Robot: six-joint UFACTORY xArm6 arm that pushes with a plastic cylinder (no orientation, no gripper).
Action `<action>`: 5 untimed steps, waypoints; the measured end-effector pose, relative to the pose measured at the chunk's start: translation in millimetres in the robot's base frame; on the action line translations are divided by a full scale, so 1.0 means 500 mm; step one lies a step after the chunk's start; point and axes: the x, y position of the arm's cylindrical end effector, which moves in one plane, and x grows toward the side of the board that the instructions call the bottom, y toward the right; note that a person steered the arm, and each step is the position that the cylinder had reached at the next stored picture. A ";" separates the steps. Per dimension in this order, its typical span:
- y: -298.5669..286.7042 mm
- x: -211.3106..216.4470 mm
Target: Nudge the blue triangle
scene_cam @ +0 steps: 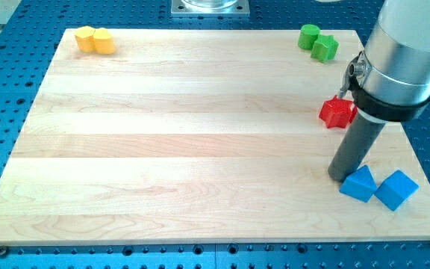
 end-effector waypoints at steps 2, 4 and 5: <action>0.000 0.002; 0.003 -0.065; 0.002 -0.069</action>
